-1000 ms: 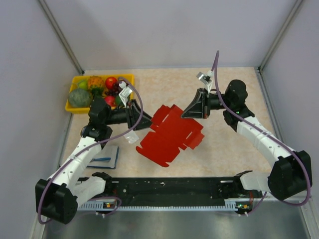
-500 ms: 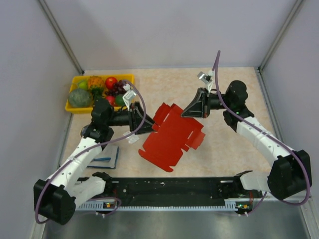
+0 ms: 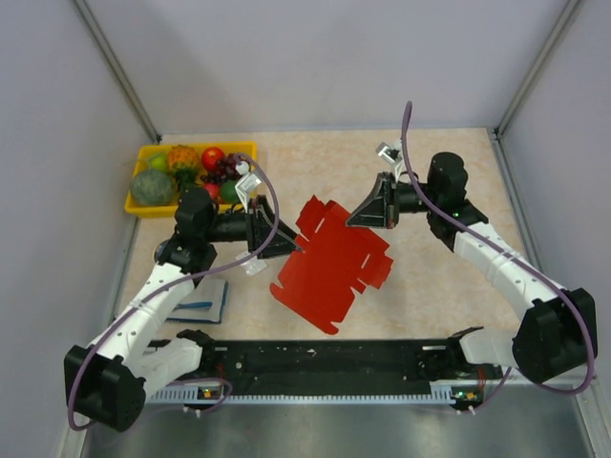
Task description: Fold the paper box
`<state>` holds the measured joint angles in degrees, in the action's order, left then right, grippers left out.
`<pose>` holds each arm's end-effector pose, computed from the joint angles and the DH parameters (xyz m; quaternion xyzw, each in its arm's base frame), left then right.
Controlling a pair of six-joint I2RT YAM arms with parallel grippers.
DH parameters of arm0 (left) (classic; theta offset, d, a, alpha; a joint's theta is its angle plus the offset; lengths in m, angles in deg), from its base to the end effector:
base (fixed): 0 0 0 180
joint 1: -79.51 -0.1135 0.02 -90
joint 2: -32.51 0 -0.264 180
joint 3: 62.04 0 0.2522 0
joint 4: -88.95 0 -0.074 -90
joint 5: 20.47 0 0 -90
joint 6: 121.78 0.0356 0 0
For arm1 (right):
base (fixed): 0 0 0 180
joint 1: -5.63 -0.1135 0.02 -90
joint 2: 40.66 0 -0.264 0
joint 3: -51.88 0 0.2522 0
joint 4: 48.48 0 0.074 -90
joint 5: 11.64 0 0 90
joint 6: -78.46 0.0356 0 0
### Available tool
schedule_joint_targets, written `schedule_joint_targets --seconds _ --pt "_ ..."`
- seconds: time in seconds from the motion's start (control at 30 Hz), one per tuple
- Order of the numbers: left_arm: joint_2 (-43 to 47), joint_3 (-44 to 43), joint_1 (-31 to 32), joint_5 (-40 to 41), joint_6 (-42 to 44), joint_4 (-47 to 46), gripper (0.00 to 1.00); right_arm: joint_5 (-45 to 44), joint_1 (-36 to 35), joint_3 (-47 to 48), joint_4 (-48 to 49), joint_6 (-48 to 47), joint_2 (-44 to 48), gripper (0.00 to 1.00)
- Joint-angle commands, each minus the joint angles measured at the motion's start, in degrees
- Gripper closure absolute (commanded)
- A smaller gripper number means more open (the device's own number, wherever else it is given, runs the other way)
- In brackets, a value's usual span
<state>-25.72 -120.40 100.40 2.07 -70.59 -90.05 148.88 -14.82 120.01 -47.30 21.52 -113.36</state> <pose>0.1946 -0.1095 0.3372 0.2926 0.6460 -0.6336 0.3093 0.2493 0.1288 0.3404 -0.3283 0.6341 0.6272 0.3110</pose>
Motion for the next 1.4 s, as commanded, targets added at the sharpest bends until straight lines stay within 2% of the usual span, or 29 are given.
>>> schedule_joint_targets --seconds 0.0,0.13,0.27,0.47,0.63,0.67,0.73,0.77,0.8,0.83,0.9,1.0,1.17,1.2,1.27,1.37 --pt "2.08 -2.6 -2.6 -0.47 0.84 0.01 0.41 -2.05 0.32 4.52 -10.1 -10.29 1.87 1.0" --pt "1.81 -2.69 -2.78 -0.13 -0.03 -0.25 0.41 -1.97 0.32 4.34 -9.85 -10.82 2.13 1.0" --pt "0.32 -1.72 -1.73 -1.18 -4.96 -6.93 0.41 -1.88 -0.21 3.46 -7.12 -8.19 2.22 1.0" --pt "-1.09 -2.07 1.96 0.66 -2.68 -4.56 0.41 -1.7 -0.82 1.44 2.01 -1.17 2.57 1.0" --pt "-1.0 -1.63 3.11 1.37 -2.85 -4.65 0.38 -2.5 -1.26 1.53 1.5 -1.59 2.31 1.0" --pt "-0.91 -1.72 3.11 1.72 -2.94 -4.74 0.37 -2.49 -1.44 1.62 1.06 -2.55 2.39 1.0" --pt "-0.39 -2.5 3.02 2.07 -1.72 -3.96 0.36 -3.98 -1.61 3.19 -5.86 -5.97 2.74 1.0" --pt "-0.12 -3.38 2.93 4.33 0.2 -1.68 0.35 -5.03 -1.61 3.9 -9.63 -10.77 2.83 1.0" --pt "0.84 -4.43 2.93 6.27 2.66 6.52 0.35 -6.0 -1.7 4.6 -12.62 -12.82 3.01 1.0" --pt "1.28 -6.45 2.93 7.86 7.73 9.91 0.34 -7.23 -1.61 5.74 -17.27 -15.45 2.92 1.0" --pt "3.03 -7.43 2.85 12.32 13.46 16.49 0.28 -8.11 -1.7 6.01 -19.06 -16.62 3.27 1.0" --pt "5.06 -7.26 1.8 18.65 16.21 18.37 0.25 -6.98 -1.61 6.1 -21.44 -18.64 3.45 1.0" --pt "8.31 -6.2 -1.54 28.52 14.46 16.98 0.25 -7.76 -1.7 5.13 -23.9 -20.93 4.94 1.0" --pt "9.36 -6.11 -1.81 28.79 14.11 16.1 0.19 -7.85 -1.79 5.05 -23.99 -20.93 5.12 1.0" --pt "9.55 -5.59 -1.81 24.24 13.32 10.42 0.14 -7.42 -1.7 4.78 -23.99 -20.84 4.94 1.0" --pt "7.01 -6.82 -1.73 15.98 12.44 6.98 0.12 -6.63 -1.79 4.78 -23.73 -20.67 4.86 1.0"
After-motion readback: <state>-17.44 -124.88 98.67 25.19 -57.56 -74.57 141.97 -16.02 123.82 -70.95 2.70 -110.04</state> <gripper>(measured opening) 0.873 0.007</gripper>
